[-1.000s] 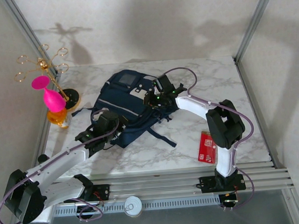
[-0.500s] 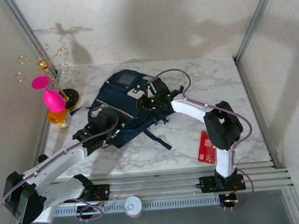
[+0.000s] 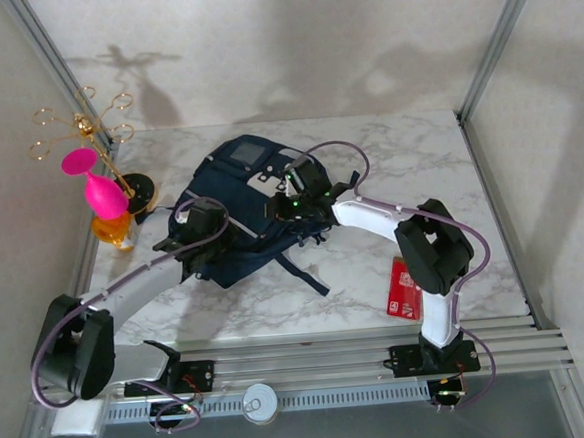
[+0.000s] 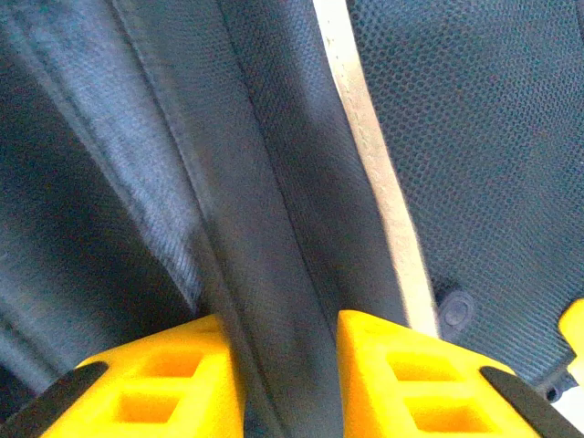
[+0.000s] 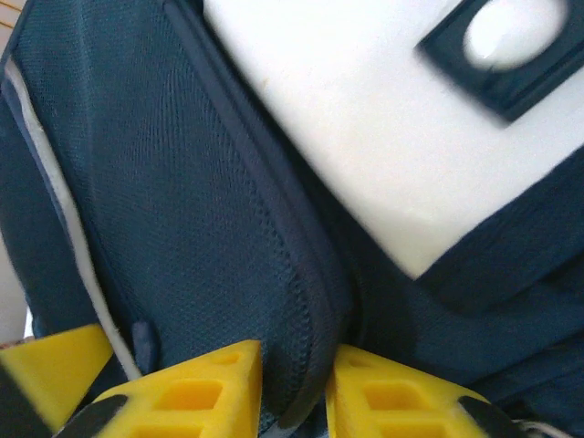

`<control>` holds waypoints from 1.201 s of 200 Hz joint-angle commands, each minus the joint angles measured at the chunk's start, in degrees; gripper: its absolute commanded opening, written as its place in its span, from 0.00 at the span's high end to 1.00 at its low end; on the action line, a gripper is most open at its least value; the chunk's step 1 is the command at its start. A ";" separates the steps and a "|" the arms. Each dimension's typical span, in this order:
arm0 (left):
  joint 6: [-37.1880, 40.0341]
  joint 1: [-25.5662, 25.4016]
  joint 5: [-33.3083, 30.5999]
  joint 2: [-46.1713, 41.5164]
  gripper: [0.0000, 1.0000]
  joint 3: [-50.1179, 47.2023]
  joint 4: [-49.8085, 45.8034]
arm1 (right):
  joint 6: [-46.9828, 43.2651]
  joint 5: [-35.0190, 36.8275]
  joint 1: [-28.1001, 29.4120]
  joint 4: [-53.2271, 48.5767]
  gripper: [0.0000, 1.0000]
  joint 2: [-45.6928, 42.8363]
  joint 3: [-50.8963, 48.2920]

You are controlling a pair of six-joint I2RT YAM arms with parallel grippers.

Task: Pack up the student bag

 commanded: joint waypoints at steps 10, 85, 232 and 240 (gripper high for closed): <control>4.99 2.35 0.41 0.79 0.71 4.19 5.21 | -0.50 0.23 1.56 -0.30 0.72 0.44 2.06; -0.13 3.15 0.52 -9.77 0.67 0.76 -3.89 | -0.96 -1.64 -0.88 -0.94 0.74 6.01 9.15; -29.00 -18.20 -15.06 -10.87 0.56 0.83 -1.82 | 24.78 -11.13 0.58 25.17 1.00 -5.98 -6.19; -29.98 -18.72 -15.72 -10.44 0.55 0.74 -0.92 | 26.45 -11.82 0.67 27.18 1.00 -6.35 -7.20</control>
